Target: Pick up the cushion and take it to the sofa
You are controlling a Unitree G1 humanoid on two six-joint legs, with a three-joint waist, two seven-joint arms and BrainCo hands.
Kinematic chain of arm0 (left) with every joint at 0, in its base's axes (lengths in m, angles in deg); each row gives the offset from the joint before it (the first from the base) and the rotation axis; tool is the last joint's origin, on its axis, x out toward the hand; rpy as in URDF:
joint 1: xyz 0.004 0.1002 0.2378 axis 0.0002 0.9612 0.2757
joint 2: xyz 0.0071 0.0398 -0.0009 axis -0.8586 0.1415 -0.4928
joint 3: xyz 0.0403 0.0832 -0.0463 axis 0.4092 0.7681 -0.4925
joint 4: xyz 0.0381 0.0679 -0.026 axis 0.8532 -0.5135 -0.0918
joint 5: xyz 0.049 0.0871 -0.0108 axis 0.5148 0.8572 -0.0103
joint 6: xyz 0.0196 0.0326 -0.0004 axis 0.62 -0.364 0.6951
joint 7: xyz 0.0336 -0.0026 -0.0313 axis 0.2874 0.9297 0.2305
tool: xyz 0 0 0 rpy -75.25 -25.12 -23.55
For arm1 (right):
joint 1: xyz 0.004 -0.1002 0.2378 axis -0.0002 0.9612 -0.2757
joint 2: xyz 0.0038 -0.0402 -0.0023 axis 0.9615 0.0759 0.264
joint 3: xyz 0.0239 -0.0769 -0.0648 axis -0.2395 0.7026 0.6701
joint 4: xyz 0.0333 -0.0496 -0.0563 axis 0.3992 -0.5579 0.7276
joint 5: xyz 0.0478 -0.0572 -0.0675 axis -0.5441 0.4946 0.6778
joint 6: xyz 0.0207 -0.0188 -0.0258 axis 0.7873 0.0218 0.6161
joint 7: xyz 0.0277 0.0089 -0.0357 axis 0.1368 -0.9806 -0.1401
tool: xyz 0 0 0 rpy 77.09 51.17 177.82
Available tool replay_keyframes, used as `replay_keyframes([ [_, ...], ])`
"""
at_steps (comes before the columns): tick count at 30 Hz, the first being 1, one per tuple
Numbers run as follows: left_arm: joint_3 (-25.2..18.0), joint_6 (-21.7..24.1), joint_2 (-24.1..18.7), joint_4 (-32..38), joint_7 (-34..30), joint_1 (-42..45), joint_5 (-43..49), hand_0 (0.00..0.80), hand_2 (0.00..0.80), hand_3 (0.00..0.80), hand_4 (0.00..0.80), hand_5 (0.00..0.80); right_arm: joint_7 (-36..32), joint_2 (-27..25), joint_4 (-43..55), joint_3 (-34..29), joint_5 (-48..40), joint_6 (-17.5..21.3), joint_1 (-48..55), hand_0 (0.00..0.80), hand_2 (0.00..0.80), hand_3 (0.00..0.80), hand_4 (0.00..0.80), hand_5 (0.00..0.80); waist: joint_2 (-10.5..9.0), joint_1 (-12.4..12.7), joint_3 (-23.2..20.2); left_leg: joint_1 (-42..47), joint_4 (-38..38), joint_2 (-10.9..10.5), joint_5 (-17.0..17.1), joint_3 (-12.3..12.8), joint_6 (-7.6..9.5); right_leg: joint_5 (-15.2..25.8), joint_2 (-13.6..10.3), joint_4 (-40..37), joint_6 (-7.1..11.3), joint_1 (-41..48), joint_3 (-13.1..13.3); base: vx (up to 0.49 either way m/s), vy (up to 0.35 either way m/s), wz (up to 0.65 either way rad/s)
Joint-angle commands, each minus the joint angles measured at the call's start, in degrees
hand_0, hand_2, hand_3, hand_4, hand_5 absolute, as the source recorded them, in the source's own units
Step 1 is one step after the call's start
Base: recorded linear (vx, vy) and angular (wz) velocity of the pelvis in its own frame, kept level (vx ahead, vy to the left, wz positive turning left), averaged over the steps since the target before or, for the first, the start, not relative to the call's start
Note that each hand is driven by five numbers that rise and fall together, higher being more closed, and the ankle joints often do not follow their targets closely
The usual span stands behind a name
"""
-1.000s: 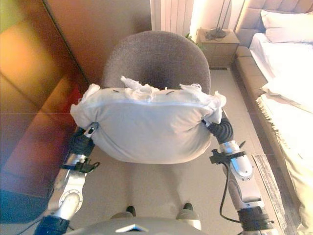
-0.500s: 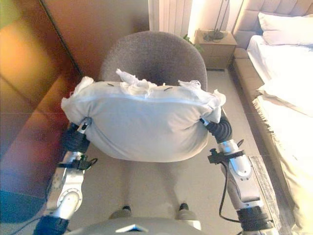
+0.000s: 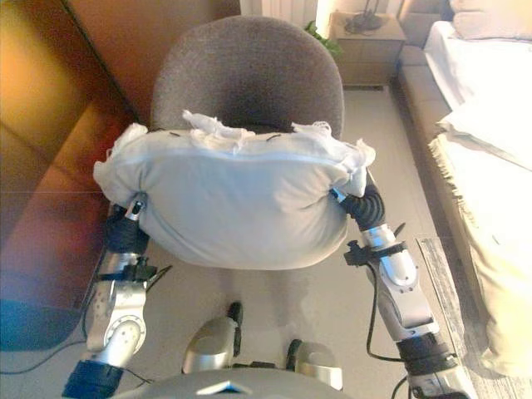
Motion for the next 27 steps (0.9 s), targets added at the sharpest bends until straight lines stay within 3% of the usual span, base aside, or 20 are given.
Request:
replay_keyframes([
  [1, 2.73, 5.54, -0.17, 7.28, -2.83, -3.94, 3.91, 0.8, 0.8, 0.8, 0.8, 0.8, -2.31, 0.31, 7.42, 2.44, -2.08, 3.31, -4.24, 0.8, 0.8, 0.8, 0.8, 0.8, -0.97, -0.38, -3.49, -3.5, -6.12, 3.2, 14.95, -1.18, -2.76, -5.37, -0.07, 0.84, 1.51, 7.01, -2.22, 0.341, 0.192, -0.58],
  [2, 2.68, 5.83, -0.31, 7.08, -3.11, -4.01, 3.58, 0.8, 0.8, 0.8, 0.8, 0.8, -2.61, 0.05, 7.34, 2.13, -2.57, 3.6, -4.17, 0.8, 0.8, 0.8, 0.8, 0.8, -1.04, -0.43, -3.27, -3.2, -6.12, 3.96, 14.82, -1.39, -2.75, -5.92, -0.51, 1.62, 1.66, 6.91, -2.35, 0.352, 0.238, -0.55],
  [3, 2.6, 6.04, -0.6, 6.82, -3.11, -4.62, 3.25, 0.8, 0.8, 0.8, 0.8, 0.8, -2.66, -0.45, 7.24, 1.89, -2.77, 3.98, -4.55, 0.8, 0.8, 0.8, 0.8, 0.8, -1.42, -0.65, -3.1, -2.61, -5.44, 4.58, 12.47, -0.28, -2.27, -5.86, -1.82, 2.48, 2.27, 6.47, -2.87, 0.315, 0.245, -0.42],
  [4, 2.66, 6.06, -0.96, 6.6, -2.9, -5.21, 2.95, 0.8, 0.8, 0.8, 0.8, 0.8, -2.48, -0.79, 6.97, 1.87, -3.0, 4.34, -4.88, 0.8, 0.8, 0.8, 0.8, 0.8, -1.76, -0.84, -3.12, -2.3, -5.19, 4.73, 10.35, 1.58, -1.9, -5.54, -3.05, 2.97, 2.9, 6.15, -3.48, 0.329, 0.27, -0.45],
  [6, 2.46, 4.36, -1.47, 6.15, -3.05, -6.74, 1.62, 0.8, 0.8, 0.8, 0.8, 0.8, -2.55, -0.79, 6.7, 0.5, -3.65, 4.65, -4.4, 0.8, 0.8, 0.8, 0.8, 0.8, -2.03, -1.31, -3.73, -2.66, -2.75, 5.13, 10.0, 5.11, -1.81, -5.91, -5.12, 3.65, 4.09, 6.88, -5.35, 0.437, 0.282, -0.42],
  [9, 1.38, 1.99, -2.22, 6.82, -5.08, -6.22, 1.58, 0.8, 0.8, 0.8, 0.8, 0.8, -3.2, -0.09, 7.58, -1.87, -5.21, 3.39, -2.6, 0.8, 0.8, 0.8, 0.8, 0.8, -3.72, -0.52, -5.73, -3.67, 0.34, 2.16, 7.52, 4.12, -0.07, -2.84, -7.83, 4.87, 6.96, 8.63, -5.91, 0.508, 0.255, 0.16],
  [10, 0.83, 1.33, -2.22, 7.57, -7.05, -4.8, 1.99, 0.8, 0.8, 0.8, 0.8, 0.8, -2.72, 1.03, 8.41, -2.38, -4.43, 3.12, -1.34, 0.8, 0.8, 0.8, 0.8, 0.8, -5.14, 0.03, -6.82, -3.83, 1.72, -0.19, 5.37, 4.36, 1.84, 1.45, -9.75, 7.01, 9.02, 8.94, -6.05, 0.462, 0.253, 0.3],
  [12, 0.6, 0.89, -2.48, 8.12, -7.85, -3.76, 2.2, 0.8, 0.8, 0.8, 0.8, 0.8, -2.12, 2.41, 9.07, -2.39, -3.47, 3.18, -0.42, 0.8, 0.8, 0.8, 0.8, 0.8, -5.86, 0.78, -7.91, -3.94, 2.29, -1.94, 4.32, 4.19, 3.33, 6.34, -10.87, 9.44, 10.38, 8.69, -6.1, 0.39, 0.217, 0.3],
  [14, 0.47, 0.79, -3.11, 7.88, -8.06, -4.15, 2.85, 0.8, 0.8, 0.8, 0.8, 0.8, -1.93, 4.46, 9.49, -1.65, -1.68, 3.98, 0.49, 0.8, 0.8, 0.8, 0.8, 0.8, -6.32, 1.3, -9.17, -3.12, 2.75, -4.06, 2.77, 4.54, 5.2, 13.51, -13.17, 16.62, 11.41, 6.54, -6.44, 0.414, 0.23, 0.24],
  [15, 0.46, 0.73, -3.25, 7.8, -7.89, -4.36, 2.97, 0.8, 0.8, 0.8, 0.8, 0.8, -1.96, 4.82, 9.46, -1.49, -1.33, 3.98, 0.52, 0.8, 0.8, 0.8, 0.8, 0.8, -6.33, 1.3, -9.43, -2.85, 2.75, -4.41, 2.43, 4.59, 5.5, 14.19, -13.54, 18.22, 11.46, 5.46, -6.21, 0.439, 0.232, 0.18],
  [16, 0.05, -0.37, -3.49, 7.84, -7.38, -5.17, 2.82, 0.8, 0.8, 0.8, 0.8, 0.8, -1.62, 5.58, 9.11, -1.01, -0.34, 3.76, 0.55, 0.8, 0.8, 0.8, 0.8, 0.8, -6.17, 0.57, -9.57, -1.14, 2.78, -5.31, 1.39, 4.94, 6.24, 14.82, -13.4, 21.16, 11.09, 2.0, -4.98, 0.367, 0.164, 0.29],
  [18, 0.12, -1.59, -3.76, 7.47, -7.44, -6.35, 2.19, 0.8, 0.8, 0.8, 0.8, 0.8, -0.22, 5.43, 8.57, -0.77, -0.39, 3.78, 0.77, 0.8, 0.8, 0.8, 0.8, 0.8, -5.89, -0.45, -9.71, -0.2, 2.76, -5.79, 1.04, 4.37, 6.48, 12.84, -10.41, 18.75, 10.33, -0.86, -3.54, 0.334, 0.103, 0.42],
  [22, 1.65, -1.68, -3.61, 6.95, -8.82, -7.38, 2.84, 0.8, 0.8, 0.8, 0.8, 0.8, 2.71, 5.52, 7.35, 0.08, 0.88, 5.68, 0.17, 0.8, 0.8, 0.8, 0.8, 0.8, -5.13, -2.47, -8.18, 4.51, 0.86, -6.91, 0.42, 2.08, 6.07, 10.76, -7.21, 8.64, 8.37, -10.02, -6.32, 0.238, -0.004, 0.41],
  [23, 1.82, -1.54, -3.67, 6.94, -8.92, -7.4, 2.83, 0.8, 0.8, 0.8, 0.8, 0.8, 2.82, 5.33, 7.06, 0.1, 0.77, 6.18, 0.11, 0.8, 0.8, 0.8, 0.8, 0.8, -5.02, -2.88, -7.73, 5.37, 0.62, -6.97, 0.14, 1.58, 5.95, 10.51, -7.07, 7.43, 8.16, -10.87, -6.56, 0.192, -0.071, 0.45],
  [27, 2.53, -1.94, -3.63, 8.45, -9.46, -6.61, 2.91, 0.8, 0.8, 0.8, 0.8, 0.8, 3.97, 4.44, 5.71, 0.0, -0.07, 6.43, -1.08, 0.8, 0.8, 0.8, 0.8, 0.8, -5.53, -4.9, -6.33, 10.62, -0.9, -7.31, -3.21, 0.03, 5.59, 17.0, -8.52, -1.5, 9.51, -15.55, -5.18, 0.239, -0.108, 0.48],
])
